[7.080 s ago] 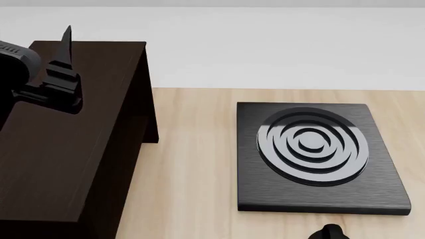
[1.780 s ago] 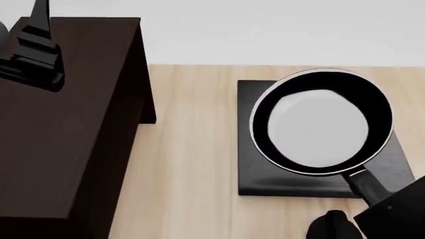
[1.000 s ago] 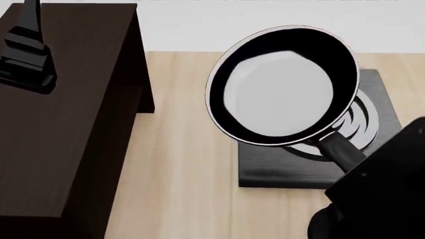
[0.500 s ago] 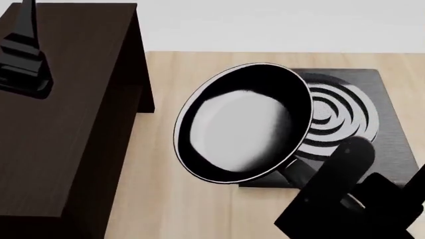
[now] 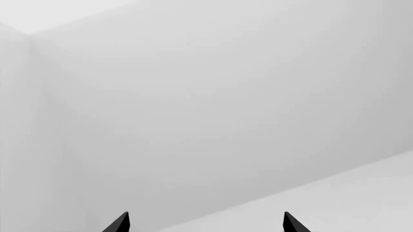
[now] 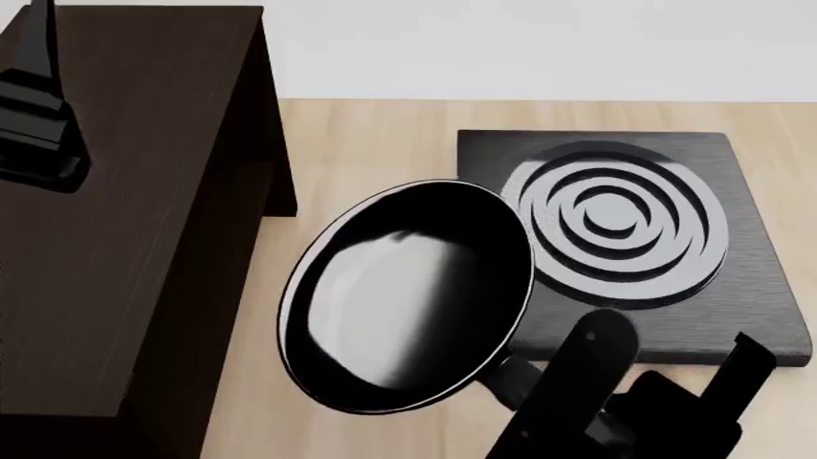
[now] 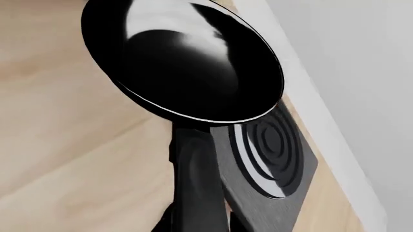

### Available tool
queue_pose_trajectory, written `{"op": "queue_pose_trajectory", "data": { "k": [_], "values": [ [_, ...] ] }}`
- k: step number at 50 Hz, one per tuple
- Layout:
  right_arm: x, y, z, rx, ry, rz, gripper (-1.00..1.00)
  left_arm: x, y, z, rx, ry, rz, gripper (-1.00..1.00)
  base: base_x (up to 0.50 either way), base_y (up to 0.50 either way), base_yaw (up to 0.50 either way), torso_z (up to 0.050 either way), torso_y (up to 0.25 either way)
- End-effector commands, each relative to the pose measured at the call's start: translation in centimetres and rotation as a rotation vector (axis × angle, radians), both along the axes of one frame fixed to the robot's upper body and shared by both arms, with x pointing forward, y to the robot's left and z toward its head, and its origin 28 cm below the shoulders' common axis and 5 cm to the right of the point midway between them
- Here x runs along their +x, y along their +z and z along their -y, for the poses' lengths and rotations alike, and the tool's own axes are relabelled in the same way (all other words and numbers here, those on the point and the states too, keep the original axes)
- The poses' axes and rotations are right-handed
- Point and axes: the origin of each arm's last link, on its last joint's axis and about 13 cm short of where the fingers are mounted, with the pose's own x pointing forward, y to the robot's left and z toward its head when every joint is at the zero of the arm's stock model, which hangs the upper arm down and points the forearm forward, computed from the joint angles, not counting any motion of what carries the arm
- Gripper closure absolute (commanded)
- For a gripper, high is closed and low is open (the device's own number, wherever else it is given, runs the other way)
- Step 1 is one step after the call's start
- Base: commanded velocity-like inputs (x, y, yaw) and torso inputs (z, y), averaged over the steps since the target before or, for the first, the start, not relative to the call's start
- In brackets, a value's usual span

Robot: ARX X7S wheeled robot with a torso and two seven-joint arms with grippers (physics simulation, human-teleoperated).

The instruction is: Put the frying pan under the cabinet shelf.

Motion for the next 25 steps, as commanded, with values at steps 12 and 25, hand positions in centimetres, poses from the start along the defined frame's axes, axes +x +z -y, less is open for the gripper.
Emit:
{"op": "queue_pose_trajectory", "data": {
  "k": [12, 25],
  "values": [
    [-0.1, -0.2, -0.5, 0.049, -0.002, 0.035, 1.0, -0.5, 0.3, -0.1, -0.001, 0.005, 0.014, -1.0, 0.0, 0.0, 0.0, 0.001, 0.001],
    [1.0, -0.7, -0.7, 0.023, -0.025, -0.027, 1.0, -1.2, 0.3, -0.1, -0.002, 0.003, 0.024, -1.0, 0.0, 0.0, 0.0, 0.0, 0.002]
  ]
}}
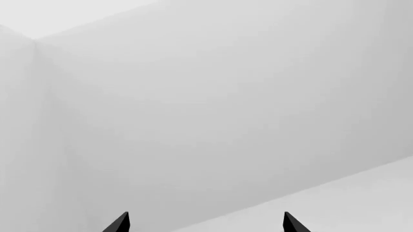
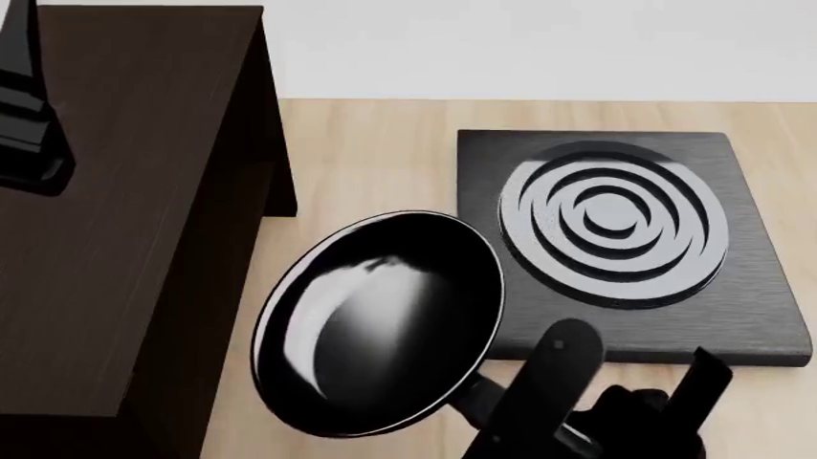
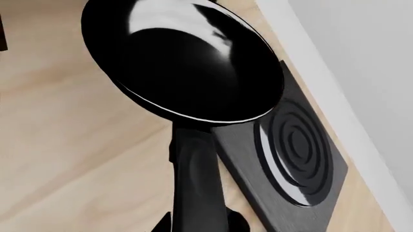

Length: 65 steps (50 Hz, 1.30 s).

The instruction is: Put the frying pan under the cabinet shelf.

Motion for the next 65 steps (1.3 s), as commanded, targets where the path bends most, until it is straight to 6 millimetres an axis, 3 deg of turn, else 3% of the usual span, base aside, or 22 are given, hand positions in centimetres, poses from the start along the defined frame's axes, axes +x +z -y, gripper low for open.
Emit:
{"op": "queue_pose_trajectory", "data": {
  "k": [1, 24, 41, 57, 65],
  "values": [
    [0.5, 0.3, 0.1, -0.01, -0.052, 0.036, 1.0, -0.4, -0.1, 0.0, -0.001, -0.001, 0.006, -1.0, 0.0, 0.0, 0.0, 0.0, 0.0],
    [3.4, -1.7, -0.5, 0.041, 0.0, -0.001, 1.0, -0.8, -0.1, -0.3, 0.001, 0.013, 0.005, -1.0, 0.0, 0.0, 0.0, 0.001, 0.001],
    [4.5, -2.5, -0.9, 0.016, 0.03, -0.048, 1.0, -1.4, 0.2, -0.3, -0.021, -0.018, -0.004, -1.0, 0.0, 0.0, 0.0, 0.0, 0.001],
    [6.3, -4.9, -2.0, 0.008, 0.081, -0.127, 1.0, -1.5, 0.2, -0.4, -0.027, -0.024, -0.01, -1.0, 0.0, 0.0, 0.0, 0.001, 0.001],
    [8.2, -6.8, -2.1, 0.037, 0.087, -0.138, 1.0, -2.0, 0.1, -0.4, -0.027, -0.028, -0.011, -1.0, 0.0, 0.0, 0.0, 0.0, 0.001]
  ]
}}
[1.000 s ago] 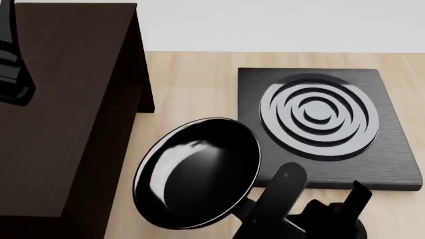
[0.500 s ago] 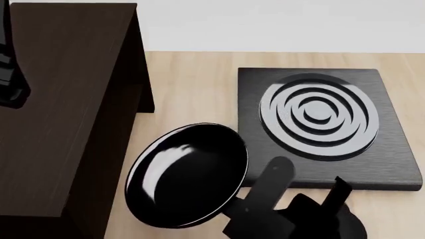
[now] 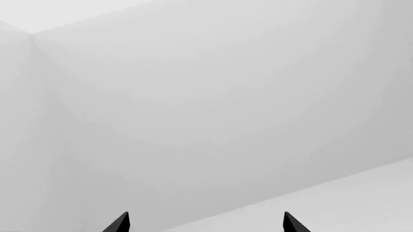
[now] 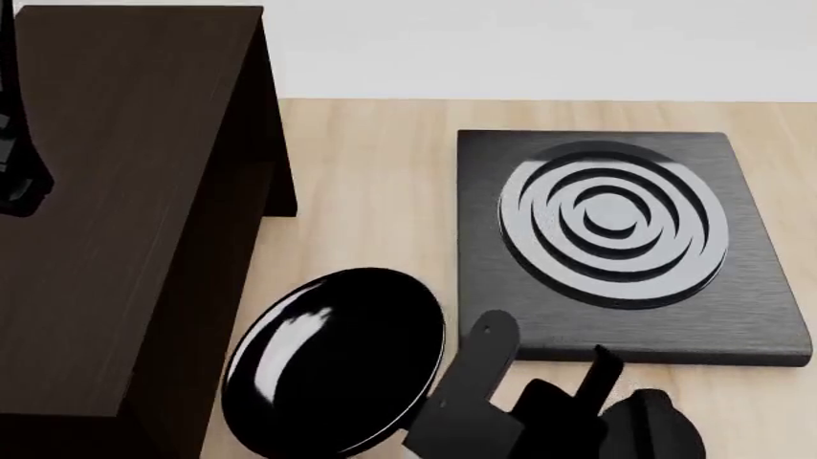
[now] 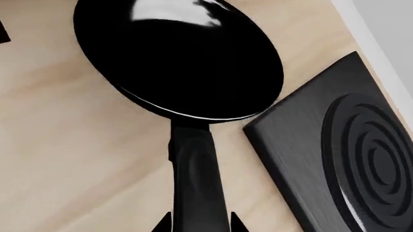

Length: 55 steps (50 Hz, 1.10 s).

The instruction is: Put the frying pan under the cabinet shelf.

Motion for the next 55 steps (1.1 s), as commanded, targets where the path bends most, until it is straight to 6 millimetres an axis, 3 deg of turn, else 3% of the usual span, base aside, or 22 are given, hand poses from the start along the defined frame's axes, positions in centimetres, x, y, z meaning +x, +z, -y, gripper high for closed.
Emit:
{"op": "queue_pose_trajectory", "data": {
  "k": [1, 15, 37, 55],
  "values": [
    [2.1, -1.9, -0.4, 0.011, 0.024, 0.012, 1.0, -0.5, 0.0, -0.1, -0.002, -0.006, -0.003, -1.0, 0.0, 0.0, 0.0, 0.0, 0.0],
    [5.1, -4.9, -0.4, 0.053, 0.018, -0.017, 1.0, -1.5, 0.1, 0.2, 0.005, -0.017, 0.005, -1.0, 0.0, 0.0, 0.0, 0.0, 0.0],
    [9.8, -8.4, -2.7, 0.156, 0.081, -0.099, 1.0, -2.1, 0.3, 0.0, 0.019, 0.007, 0.021, -1.0, 0.0, 0.0, 0.0, 0.0, 0.0],
    [11.9, -8.3, -5.4, 0.176, 0.179, -0.136, 1.0, -2.7, 1.4, -0.1, 0.029, 0.032, 0.048, -1.0, 0.0, 0.0, 0.0, 0.0, 0.0]
  ]
}}
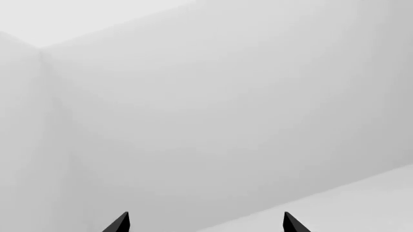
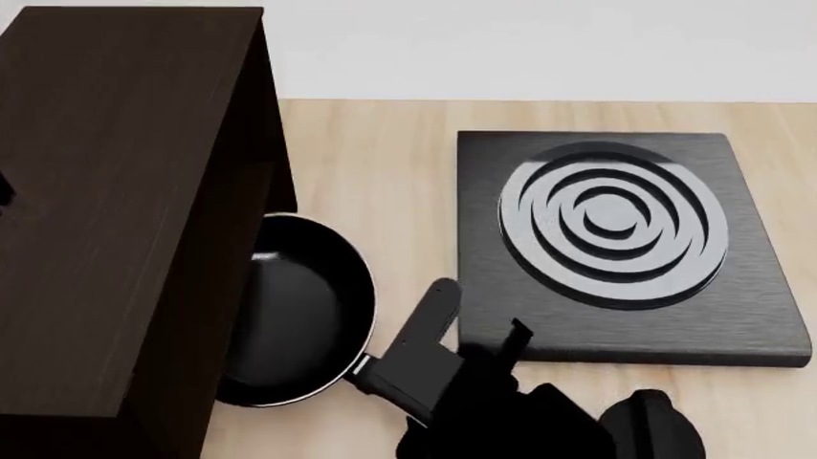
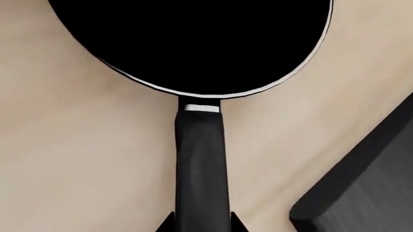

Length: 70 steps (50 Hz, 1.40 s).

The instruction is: Put the frying pan under the cabinet shelf.

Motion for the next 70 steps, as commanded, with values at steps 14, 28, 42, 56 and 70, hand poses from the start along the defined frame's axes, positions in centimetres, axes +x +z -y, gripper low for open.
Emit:
{"op": "queue_pose_trajectory", "data": {
  "k": [14, 28, 42, 56, 70],
  "values": [
    [0.7, -0.5, -5.7, 0.069, 0.223, -0.102, 1.0, 0.4, 0.2, -0.2, 0.002, 0.025, 0.008, -1.0, 0.0, 0.0, 0.0, 0.0, 0.0],
    [3.0, 0.7, -8.9, 0.132, 0.292, -0.106, 1.0, 0.4, -0.2, -0.6, -0.004, 0.042, 0.001, -1.0, 0.0, 0.0, 0.0, 0.0, 0.0],
    [4.7, 3.6, -8.6, 0.208, 0.173, 0.014, -1.0, 0.1, -0.9, -1.4, -0.014, 0.065, -0.013, -1.0, 0.0, 0.0, 0.01, 0.0, -0.002],
    [3.7, 5.4, -3.4, 0.094, -0.029, 0.107, -1.0, -0.1, -1.1, -1.3, -0.018, 0.048, -0.01, -1.0, 0.0, 0.0, 0.0, 0.0, 0.0],
    [-0.8, 7.9, 0.2, 0.011, -0.133, 0.174, -1.0, -0.2, -1.1, -0.8, -0.008, 0.023, -0.008, -1.0, 0.0, 0.0, 0.0, 0.0, 0.0]
  ]
}}
